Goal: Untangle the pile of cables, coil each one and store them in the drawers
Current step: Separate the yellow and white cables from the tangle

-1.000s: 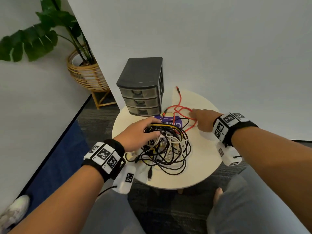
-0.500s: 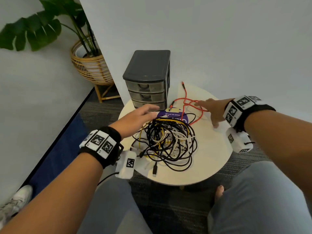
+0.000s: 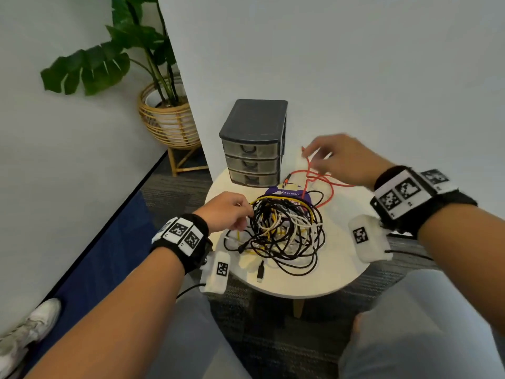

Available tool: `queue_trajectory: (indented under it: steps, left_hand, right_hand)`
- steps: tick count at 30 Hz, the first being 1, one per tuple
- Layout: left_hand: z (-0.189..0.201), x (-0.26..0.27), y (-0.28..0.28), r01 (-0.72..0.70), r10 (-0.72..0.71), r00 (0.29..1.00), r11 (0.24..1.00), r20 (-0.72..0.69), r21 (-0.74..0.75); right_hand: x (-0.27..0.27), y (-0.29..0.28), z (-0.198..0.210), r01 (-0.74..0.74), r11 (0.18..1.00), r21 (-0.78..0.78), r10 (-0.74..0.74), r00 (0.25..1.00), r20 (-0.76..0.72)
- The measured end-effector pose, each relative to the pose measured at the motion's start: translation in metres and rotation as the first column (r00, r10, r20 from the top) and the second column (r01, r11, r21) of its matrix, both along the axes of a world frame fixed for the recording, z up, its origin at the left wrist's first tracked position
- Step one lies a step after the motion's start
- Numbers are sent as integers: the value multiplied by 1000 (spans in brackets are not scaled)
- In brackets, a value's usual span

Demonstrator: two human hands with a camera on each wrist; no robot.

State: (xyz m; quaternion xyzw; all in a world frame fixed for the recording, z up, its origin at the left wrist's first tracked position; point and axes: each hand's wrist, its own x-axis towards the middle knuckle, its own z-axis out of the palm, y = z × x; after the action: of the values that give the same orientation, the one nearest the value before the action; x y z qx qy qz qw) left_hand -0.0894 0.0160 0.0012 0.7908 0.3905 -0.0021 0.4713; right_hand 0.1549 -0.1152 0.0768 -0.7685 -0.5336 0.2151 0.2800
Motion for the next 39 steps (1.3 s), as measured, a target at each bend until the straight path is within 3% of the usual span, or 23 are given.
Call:
queue_trajectory:
  steps: [3, 6, 11, 15, 18, 23, 27, 29, 31, 35, 39]
  left_hand:
    - [1, 0, -2, -4, 4, 1000, 1000, 21, 31]
    - [1, -2, 1, 29, -31, 999, 995, 22, 92]
    - [-7, -2, 0, 193, -185, 978, 977, -98, 86]
    - [-3, 1, -4, 222, -212, 972, 970, -100, 102]
    - [0, 1, -6, 199, -193, 980, 970, -56, 142]
    - [5, 7, -7, 170, -171, 985, 983, 3, 68]
    - [1, 14, -8, 130, -129, 991, 958, -19, 254]
    - [-7, 15, -7, 38, -42, 999, 938, 3, 344]
    - [-10, 14, -5, -44, 39, 999, 952, 22, 303]
    - [-7, 14, -4, 15, -17, 1000, 993, 13, 120]
    - [14, 12, -5, -70, 70, 960, 998, 271, -10]
  right_hand:
    - [-30, -4, -19, -228, 958, -173, 241, 969, 55]
    - [-47, -8, -38, -309, 926, -218, 322, 946, 27]
    - [-51, -1, -54, -241, 935, -261, 255, 967, 20]
    - [-48, 0, -66, -164, 964, -207, 181, 982, 62]
    - [-39, -3, -68, -123, 973, -195, 120, 992, -27]
    - [-27, -14, -76, -150, 974, -170, 118, 975, -187]
    - [-20, -19, -79, -169, 978, -125, 128, 950, -285]
    - [-17, -22, -78, -163, 983, -81, 126, 931, -342]
    - [-16, -25, -77, -149, 988, -46, 115, 895, -430]
    - [-13, -29, -68, -152, 988, 25, 135, 784, -605]
    - [-7, -29, -56, -75, 980, 182, 196, 495, -847]
